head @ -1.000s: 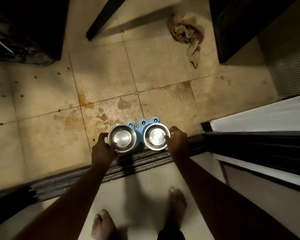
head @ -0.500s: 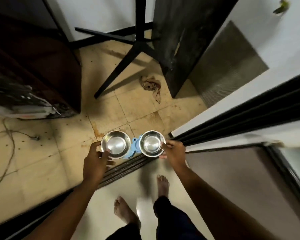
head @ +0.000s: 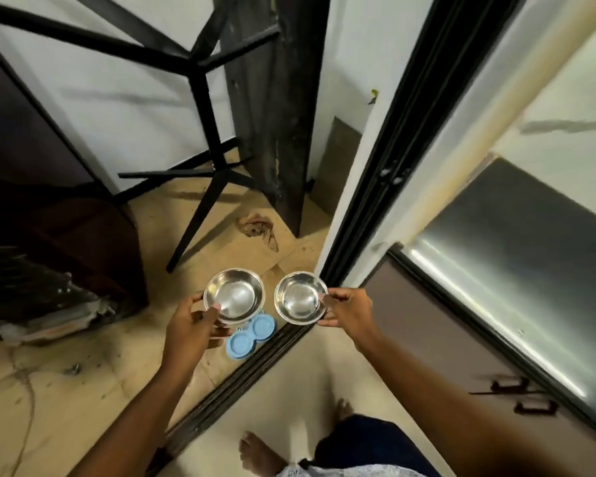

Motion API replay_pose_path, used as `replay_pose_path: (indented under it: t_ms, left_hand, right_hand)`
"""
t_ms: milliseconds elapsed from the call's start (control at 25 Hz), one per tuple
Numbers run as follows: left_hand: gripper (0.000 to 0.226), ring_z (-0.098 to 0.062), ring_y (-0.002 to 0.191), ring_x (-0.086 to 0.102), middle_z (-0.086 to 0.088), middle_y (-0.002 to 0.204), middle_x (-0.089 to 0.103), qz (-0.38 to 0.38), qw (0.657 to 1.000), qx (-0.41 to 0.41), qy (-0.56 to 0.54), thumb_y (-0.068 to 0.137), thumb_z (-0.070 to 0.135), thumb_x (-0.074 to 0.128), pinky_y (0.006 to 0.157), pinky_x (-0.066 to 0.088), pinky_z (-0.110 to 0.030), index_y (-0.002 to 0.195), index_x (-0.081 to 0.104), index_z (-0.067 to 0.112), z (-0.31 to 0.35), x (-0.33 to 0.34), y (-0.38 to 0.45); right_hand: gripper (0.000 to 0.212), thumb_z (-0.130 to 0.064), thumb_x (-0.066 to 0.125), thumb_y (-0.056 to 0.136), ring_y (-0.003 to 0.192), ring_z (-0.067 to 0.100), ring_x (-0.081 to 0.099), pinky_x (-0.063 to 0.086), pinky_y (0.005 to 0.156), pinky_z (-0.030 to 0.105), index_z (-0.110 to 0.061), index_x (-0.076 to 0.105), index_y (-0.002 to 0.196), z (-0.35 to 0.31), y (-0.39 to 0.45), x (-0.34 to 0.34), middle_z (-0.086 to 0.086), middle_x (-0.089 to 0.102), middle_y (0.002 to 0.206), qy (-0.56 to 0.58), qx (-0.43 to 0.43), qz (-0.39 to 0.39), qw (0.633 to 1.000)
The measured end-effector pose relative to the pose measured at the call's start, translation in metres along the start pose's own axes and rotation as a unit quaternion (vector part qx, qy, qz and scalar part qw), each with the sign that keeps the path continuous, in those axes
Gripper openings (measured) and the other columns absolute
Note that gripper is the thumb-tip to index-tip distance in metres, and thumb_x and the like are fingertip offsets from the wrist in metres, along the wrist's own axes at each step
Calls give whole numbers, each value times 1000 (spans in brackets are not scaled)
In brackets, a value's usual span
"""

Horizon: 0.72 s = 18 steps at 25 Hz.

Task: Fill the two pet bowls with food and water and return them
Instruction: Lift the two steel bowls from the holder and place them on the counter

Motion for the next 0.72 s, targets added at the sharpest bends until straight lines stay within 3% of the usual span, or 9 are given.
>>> replay_pose_path:
  t_ms: [80,160,240,360,520,720]
  left_hand:
    - [25,-27,62,74,-14,88,74,-17,1000,10,-2,94,19,61,57,59,-36,117,55,17,11,20,-12]
    - [24,-27,64,75,-15,88,74,-34,999,18,8,93,17,61,57,59,-36,117,56,17,20,45,-24]
    - [25,-28,65,75,-16,87,75,-60,997,34,26,94,16,60,59,60,-37,118,56,17,31,77,-34]
    - [25,-29,68,75,-16,89,75,-90,993,55,45,94,17,60,63,60,-41,119,55,16,51,126,-46]
    - [23,-31,69,75,-16,88,75,-137,984,95,66,93,16,60,66,61,-42,116,59,14,76,216,-78]
    - [19,-25,64,75,-14,87,73,-184,977,81,76,95,14,58,52,59,-33,114,56,19,87,316,-97]
  right_hand:
    - [13,-9,74,90,60,32,75,65,64,49,-17,78,82,-4,-10,-30,23,73,78,17,-9,24,1000]
    - [10,-8,73,90,57,32,74,64,61,49,-13,78,84,-7,-18,-66,19,74,77,37,-8,48,998]
    - [6,-7,71,92,50,23,72,65,58,44,-6,77,93,-7,-27,-105,14,72,73,61,-16,52,997]
    - [8,-5,68,94,48,17,70,63,52,33,-7,75,90,-5,-39,-163,3,72,60,86,-36,67,993]
    - [7,-6,70,92,53,23,72,61,50,30,-3,76,93,14,-51,-261,11,73,68,127,-44,126,983]
    - [6,-4,71,92,50,21,69,61,49,28,0,74,89,49,-72,-357,11,70,65,178,-35,185,966]
Point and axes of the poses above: each hand's wrist, its own y-axis towards the middle knuckle, its own x-axis out of the palm, z = x × y, the point moved 3 cm from there along y, towards the middle knuckle
